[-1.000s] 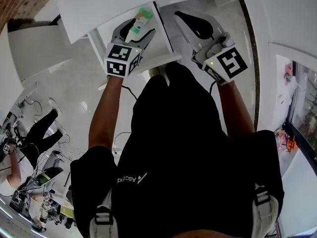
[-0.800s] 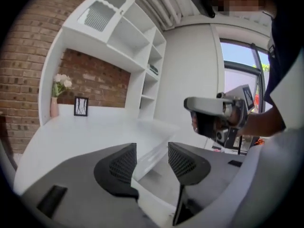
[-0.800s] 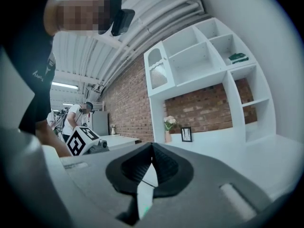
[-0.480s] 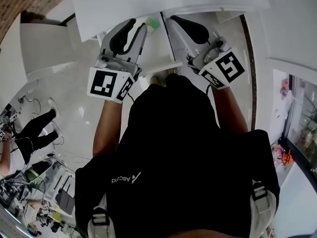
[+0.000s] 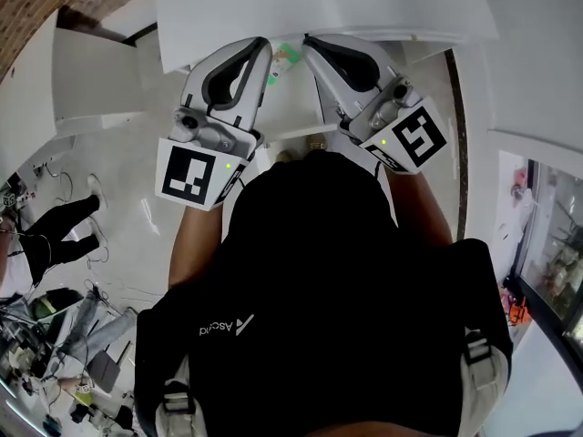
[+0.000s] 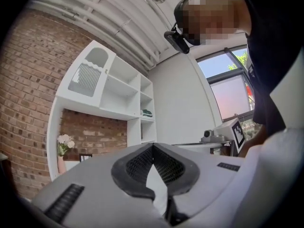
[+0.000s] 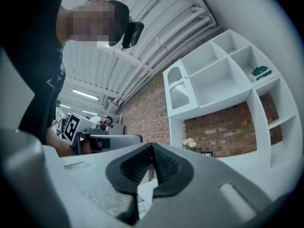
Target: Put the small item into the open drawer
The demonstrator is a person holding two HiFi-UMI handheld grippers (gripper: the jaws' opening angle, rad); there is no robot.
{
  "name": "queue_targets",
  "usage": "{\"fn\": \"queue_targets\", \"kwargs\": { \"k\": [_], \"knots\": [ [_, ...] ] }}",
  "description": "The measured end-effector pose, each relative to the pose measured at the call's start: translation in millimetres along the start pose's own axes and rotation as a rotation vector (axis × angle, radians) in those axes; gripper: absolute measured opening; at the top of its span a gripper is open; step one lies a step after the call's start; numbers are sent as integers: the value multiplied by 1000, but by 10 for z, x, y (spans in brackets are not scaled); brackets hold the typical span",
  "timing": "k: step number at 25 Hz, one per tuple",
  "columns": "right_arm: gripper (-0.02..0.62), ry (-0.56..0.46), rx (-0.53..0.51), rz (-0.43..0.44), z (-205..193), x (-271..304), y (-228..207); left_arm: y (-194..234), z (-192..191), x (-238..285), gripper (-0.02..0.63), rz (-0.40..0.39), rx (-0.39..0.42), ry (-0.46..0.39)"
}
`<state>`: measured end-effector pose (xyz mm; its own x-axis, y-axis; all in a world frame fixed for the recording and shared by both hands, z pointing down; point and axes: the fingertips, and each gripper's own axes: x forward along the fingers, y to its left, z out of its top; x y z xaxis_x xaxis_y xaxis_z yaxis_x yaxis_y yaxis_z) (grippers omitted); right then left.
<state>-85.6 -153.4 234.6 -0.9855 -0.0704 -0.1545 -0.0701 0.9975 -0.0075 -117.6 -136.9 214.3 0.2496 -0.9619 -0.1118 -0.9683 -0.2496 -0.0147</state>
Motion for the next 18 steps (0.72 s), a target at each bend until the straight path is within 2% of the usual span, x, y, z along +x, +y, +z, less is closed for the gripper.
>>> {"fn": "queue_targets", "kwargs": {
  "k": [5,18],
  "knots": [
    [0,-7,-46,11,77,71,101,13,85,-67,-2,5,9,-5],
    [-2,8,-55,21,86,62,192,-48,84,-97,-2,-11,17,3]
  ]
}}
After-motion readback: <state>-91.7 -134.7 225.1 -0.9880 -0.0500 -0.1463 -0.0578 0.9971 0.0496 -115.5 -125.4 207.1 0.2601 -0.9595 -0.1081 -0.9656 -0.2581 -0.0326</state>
